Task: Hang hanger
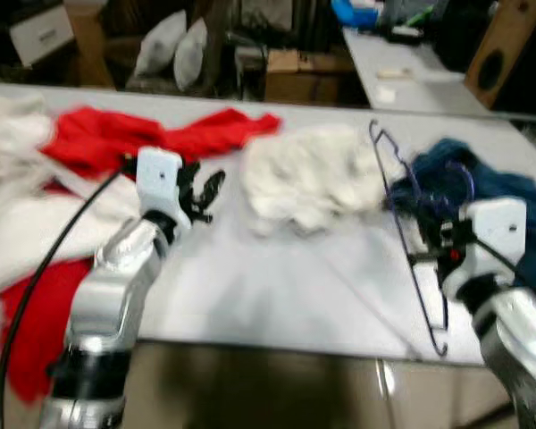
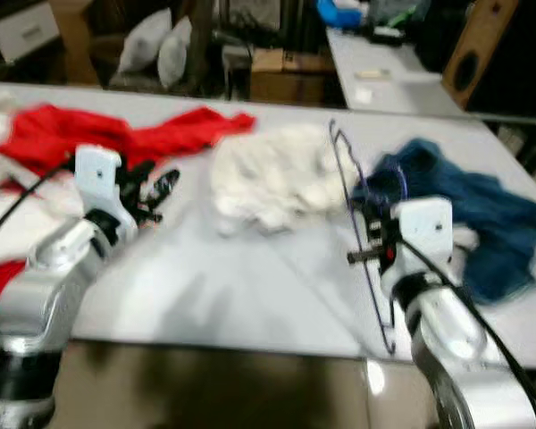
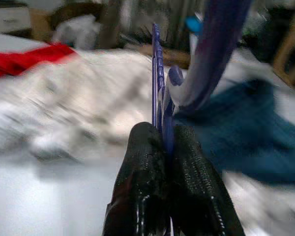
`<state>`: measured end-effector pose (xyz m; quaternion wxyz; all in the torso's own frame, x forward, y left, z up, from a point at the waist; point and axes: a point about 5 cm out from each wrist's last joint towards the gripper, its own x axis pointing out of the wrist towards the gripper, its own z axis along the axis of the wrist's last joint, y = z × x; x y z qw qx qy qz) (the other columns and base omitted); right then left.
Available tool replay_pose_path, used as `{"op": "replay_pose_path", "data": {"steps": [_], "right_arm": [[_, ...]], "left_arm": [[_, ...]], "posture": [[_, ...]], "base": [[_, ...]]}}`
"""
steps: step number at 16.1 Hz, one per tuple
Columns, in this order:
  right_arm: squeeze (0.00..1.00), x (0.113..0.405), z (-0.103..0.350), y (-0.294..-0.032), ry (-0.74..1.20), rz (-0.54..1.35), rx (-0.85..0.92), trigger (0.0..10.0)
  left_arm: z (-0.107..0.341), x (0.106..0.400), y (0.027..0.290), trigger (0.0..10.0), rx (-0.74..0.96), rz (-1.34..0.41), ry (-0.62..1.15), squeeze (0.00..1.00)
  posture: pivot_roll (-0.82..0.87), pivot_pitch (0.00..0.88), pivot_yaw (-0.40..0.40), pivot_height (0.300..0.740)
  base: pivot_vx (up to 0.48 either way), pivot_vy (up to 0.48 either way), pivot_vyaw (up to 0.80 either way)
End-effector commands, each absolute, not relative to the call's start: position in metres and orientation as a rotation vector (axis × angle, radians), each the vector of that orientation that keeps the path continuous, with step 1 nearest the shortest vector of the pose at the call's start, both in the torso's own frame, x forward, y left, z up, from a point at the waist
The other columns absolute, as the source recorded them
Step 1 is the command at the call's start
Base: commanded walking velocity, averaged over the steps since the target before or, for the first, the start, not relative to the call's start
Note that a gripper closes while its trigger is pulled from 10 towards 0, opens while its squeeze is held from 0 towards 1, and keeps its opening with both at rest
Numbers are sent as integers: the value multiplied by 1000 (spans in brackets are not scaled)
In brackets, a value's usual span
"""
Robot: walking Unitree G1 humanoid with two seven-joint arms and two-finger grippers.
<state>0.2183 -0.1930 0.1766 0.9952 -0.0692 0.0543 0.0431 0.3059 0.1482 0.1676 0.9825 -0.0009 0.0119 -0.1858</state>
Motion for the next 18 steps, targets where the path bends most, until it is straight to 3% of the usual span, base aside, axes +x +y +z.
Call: {"op": "replay_pose_path", "data": {"steps": [1, 5, 8, 16, 18], "right_arm": [[0, 219, 177, -195, 109, 64, -145, 10000], [0, 220, 175, -197, 119, 37, -140, 10000], [0, 221, 173, -197, 127, 18, -98, 10000], [0, 222, 174, -196, 119, 21, -108, 10000], [0, 222, 173, -196, 121, 19, -109, 10000]], "left_arm": [[170, 306, 141, 10000, 26, -401, 16, 0], [168, 307, 137, 10000, 41, -426, 5, 0], [169, 308, 135, 10000, 34, -433, -1, 0], [166, 311, 139, 10000, 45, -426, 6, 0], [166, 313, 138, 10000, 60, -417, 7, 0]], "posture": [[1, 0, 21, 740], [2, 0, 19, 740], [2, 0, 19, 740], [1, 0, 18, 740], [-2, 0, 20, 740]], "base": [[0, 0, 0], [0, 0, 0], [0, 330, -304], [0, 437, -800], [0, 0, -800]]}}
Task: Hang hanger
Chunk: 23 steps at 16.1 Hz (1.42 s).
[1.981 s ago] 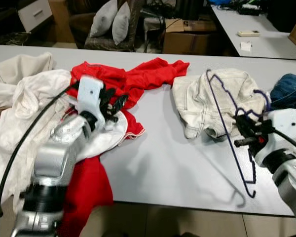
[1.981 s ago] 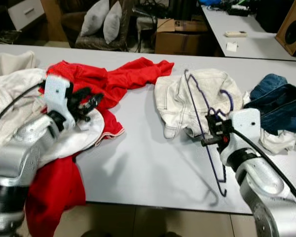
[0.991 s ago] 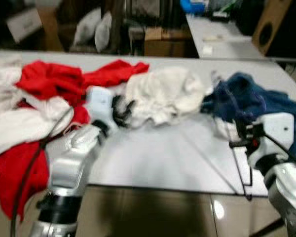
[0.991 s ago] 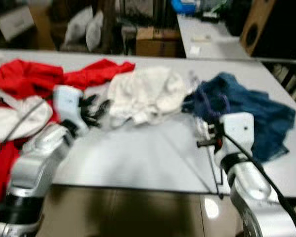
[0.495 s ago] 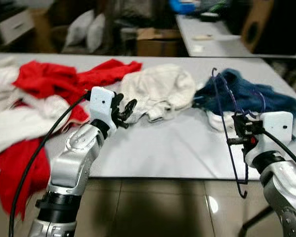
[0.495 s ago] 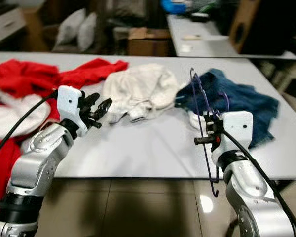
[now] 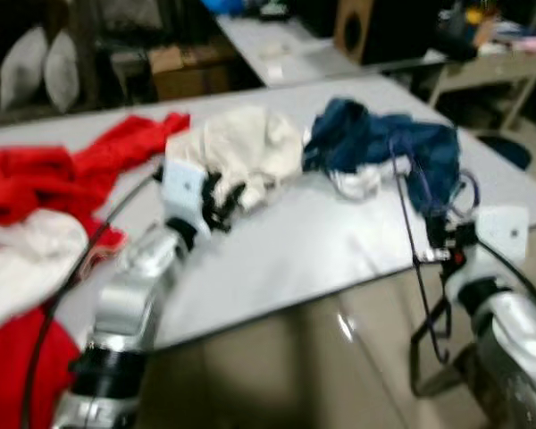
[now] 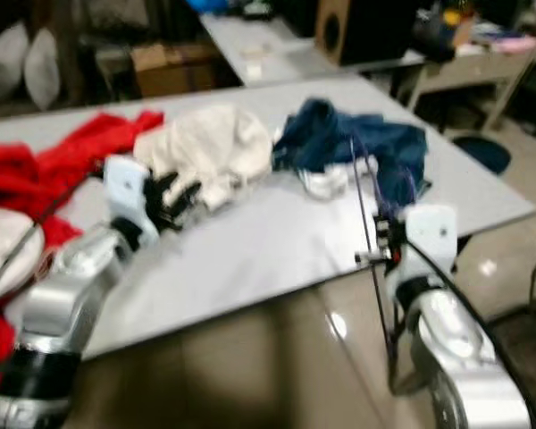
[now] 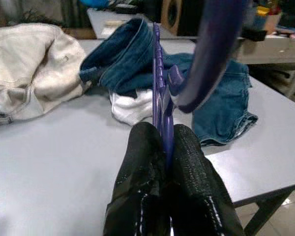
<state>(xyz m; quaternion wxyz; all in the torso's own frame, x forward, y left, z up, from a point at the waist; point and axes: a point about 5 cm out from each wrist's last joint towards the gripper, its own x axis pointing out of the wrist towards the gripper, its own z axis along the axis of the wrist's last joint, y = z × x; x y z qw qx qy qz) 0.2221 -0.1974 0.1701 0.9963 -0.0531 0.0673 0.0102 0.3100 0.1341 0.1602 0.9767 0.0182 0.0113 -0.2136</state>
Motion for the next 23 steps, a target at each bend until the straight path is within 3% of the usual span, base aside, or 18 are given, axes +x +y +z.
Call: {"op": "replay_pose_path", "data": {"steps": [1, 8, 14, 20, 23], "right_arm": [[0, 223, 173, -197, 122, 18, -110, 10000], [0, 223, 169, -211, 164, -2, -197, 10000], [0, 226, 174, -205, 120, 76, -249, 10000], [0, 229, 175, -202, 111, 110, -273, 10000], [0, 229, 176, -204, 99, 105, -273, 10000]], "left_arm": [[165, 314, 138, 10000, 61, -400, 11, 0], [161, 316, 136, 10000, 45, -353, 8, 0], [158, 317, 143, 10000, 40, -307, 16, 0], [160, 322, 145, 10000, 41, -288, 3, 0], [160, 323, 144, 10000, 31, -296, 4, 0]], "posture": [[-2, 0, 21, 740], [-4, 0, 19, 740], [3, 0, 17, 740], [4, 0, 17, 740], [2, 0, 18, 740]], "base": [[0, -266, -800], [0, -471, -61], [0, 0, 0], [282, 0, 609], [298, 0, 0]]}}
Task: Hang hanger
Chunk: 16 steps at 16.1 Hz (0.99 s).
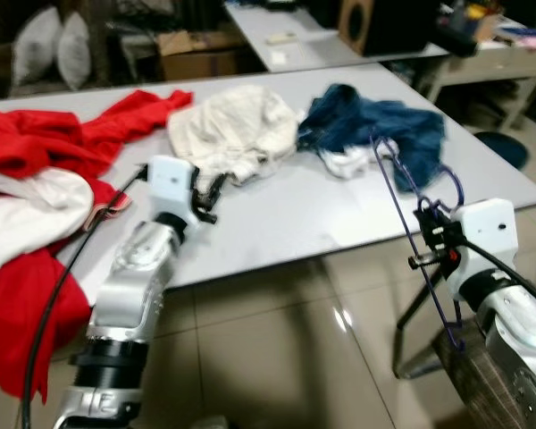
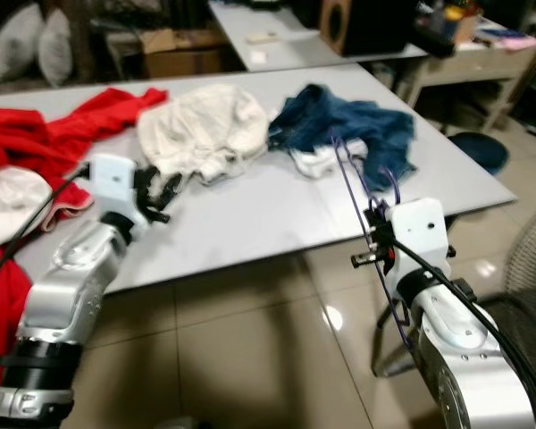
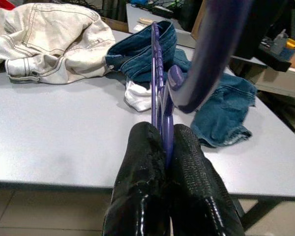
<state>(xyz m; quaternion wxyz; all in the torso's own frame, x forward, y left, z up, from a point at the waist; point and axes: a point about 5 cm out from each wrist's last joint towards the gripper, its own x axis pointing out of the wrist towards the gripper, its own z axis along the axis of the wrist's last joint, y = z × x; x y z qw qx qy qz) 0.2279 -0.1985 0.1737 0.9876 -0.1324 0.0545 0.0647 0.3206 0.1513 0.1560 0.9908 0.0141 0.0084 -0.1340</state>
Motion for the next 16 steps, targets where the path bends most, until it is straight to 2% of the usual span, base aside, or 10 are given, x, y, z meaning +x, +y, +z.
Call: {"op": "replay_pose_path", "data": {"steps": [1, 4, 5, 6, 7, 11, 14, 15, 16], "right_arm": [[0, 229, 176, -204, 97, 107, -263, 10000], [0, 229, 177, -199, 86, 166, -257, 10000], [0, 229, 176, -199, 89, 187, -266, 10000], [0, 229, 177, -199, 88, 195, -268, 10000], [0, 230, 177, -200, 87, 201, -269, 10000], [0, 234, 179, -203, 76, 210, -283, 10000], [0, 232, 177, -201, 84, 241, -304, 10000], [0, 232, 175, -199, 88, 254, -309, 10000], [0, 233, 174, -198, 89, 263, -308, 10000]], "left_arm": [[160, 323, 144, 10000, 31, -298, 6, 0], [154, 328, 152, 10000, 23, -272, 43, 0], [150, 329, 152, 10000, 19, -325, 64, 353], [147, 330, 152, 10000, 14, -358, 75, 1000], [143, 333, 154, 10000, 25, -387, 90, 1000], [137, 361, 165, 10000, 217, -326, 134, 1000], [135, 371, 166, 10000, 249, -301, 164, 1000], [132, 374, 167, 10000, 255, -273, 185, 851], [129, 377, 168, 10000, 243, -262, 199, 0]], "posture": [[0, 0, 18, 740], [2, 0, 17, 740], [6, 0, 14, 740], [6, 0, 15, 740], [6, 0, 17, 740], [-7, 0, 36, 740], [-12, 0, 44, 740], [-9, 0, 44, 740], [-7, 0, 43, 740]], "base": [[300, 0, 0], [179, 0, 0], [0, 0, 0], [0, 0, 0], [0, 0, 0], [0, 0, 0], [0, 0, 0], [0, 0, 0], [0, 0, 0]]}}
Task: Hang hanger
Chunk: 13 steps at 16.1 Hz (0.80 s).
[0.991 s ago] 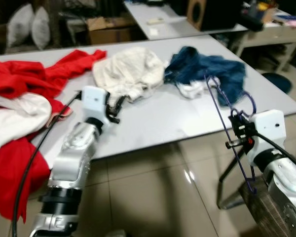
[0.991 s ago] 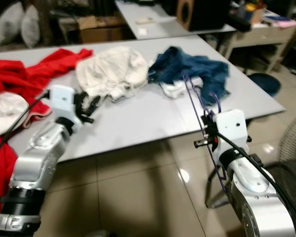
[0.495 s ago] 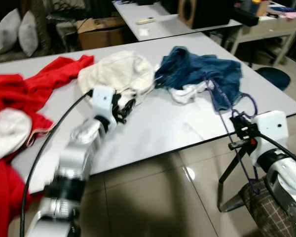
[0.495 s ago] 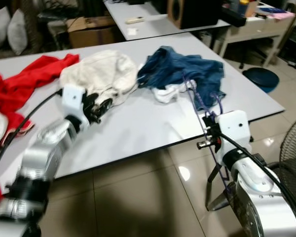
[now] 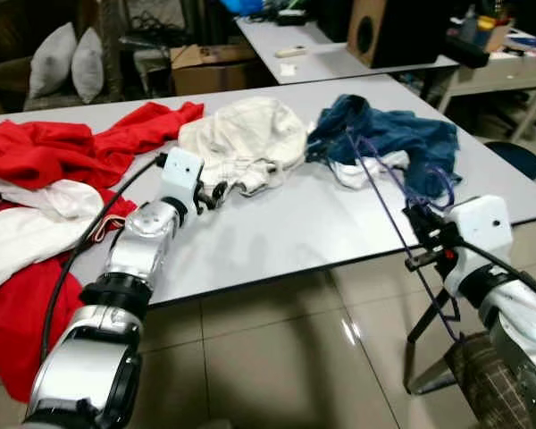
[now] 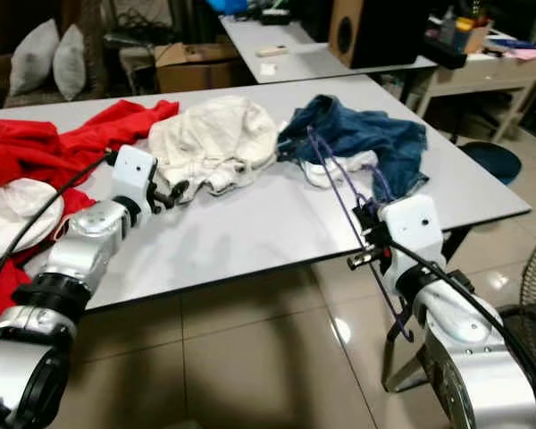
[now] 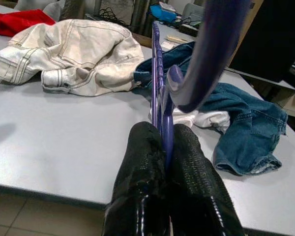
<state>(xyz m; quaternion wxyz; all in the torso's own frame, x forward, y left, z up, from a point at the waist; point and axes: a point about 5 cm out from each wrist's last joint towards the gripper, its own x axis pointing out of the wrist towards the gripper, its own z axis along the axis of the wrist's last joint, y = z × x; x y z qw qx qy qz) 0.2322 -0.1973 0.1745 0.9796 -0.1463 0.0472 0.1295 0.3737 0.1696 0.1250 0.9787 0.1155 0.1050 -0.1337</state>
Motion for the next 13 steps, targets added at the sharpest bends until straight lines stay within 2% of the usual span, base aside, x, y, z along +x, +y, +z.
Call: {"op": "replay_pose_path", "data": {"steps": [1, 3, 7, 10, 13], "right_arm": [[0, 233, 174, -197, 89, 271, -307, 10000], [0, 235, 173, -193, 88, 287, -310, 10000], [0, 240, 176, -186, 66, 318, -330, 10000], [0, 242, 183, -180, 13, 315, -342, 10000], [0, 235, 186, -175, -1, 311, -338, 10000]], "left_arm": [[126, 378, 168, 10000, 218, -264, 213, 0], [122, 381, 167, 10000, 176, -258, 240, 0], [124, 388, 154, 10000, 253, -260, 250, 0], [131, 393, 160, 10000, 336, -151, 222, 0], [129, 392, 155, 10000, 318, -167, 225, 0]], "posture": [[-2, 0, 38, 740], [0, 0, 35, 740], [-18, 0, 45, 740], [-44, 0, 64, 740], [-67, 0, 65, 740]], "base": [[0, 0, 0], [0, 0, 0], [0, 0, 0], [0, 0, 0], [0, 0, 0]]}}
